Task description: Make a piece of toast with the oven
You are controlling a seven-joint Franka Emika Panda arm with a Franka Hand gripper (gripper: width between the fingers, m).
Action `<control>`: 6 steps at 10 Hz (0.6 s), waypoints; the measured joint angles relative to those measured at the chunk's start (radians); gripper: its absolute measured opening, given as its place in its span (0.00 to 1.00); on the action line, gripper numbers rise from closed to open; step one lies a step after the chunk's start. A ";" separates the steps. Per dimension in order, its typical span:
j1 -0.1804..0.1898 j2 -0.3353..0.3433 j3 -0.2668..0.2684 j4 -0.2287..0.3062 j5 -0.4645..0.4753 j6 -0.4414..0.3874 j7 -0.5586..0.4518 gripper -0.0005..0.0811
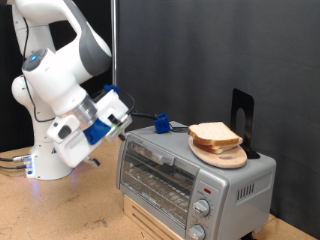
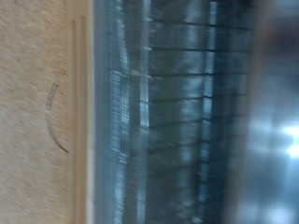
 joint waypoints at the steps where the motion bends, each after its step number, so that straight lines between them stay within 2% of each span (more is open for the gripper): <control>1: 0.000 -0.022 0.026 0.001 -0.012 -0.001 0.029 0.99; 4: -0.001 -0.036 0.101 -0.017 -0.064 0.047 0.119 0.99; 6: -0.001 -0.029 0.127 -0.032 -0.074 0.082 0.144 0.99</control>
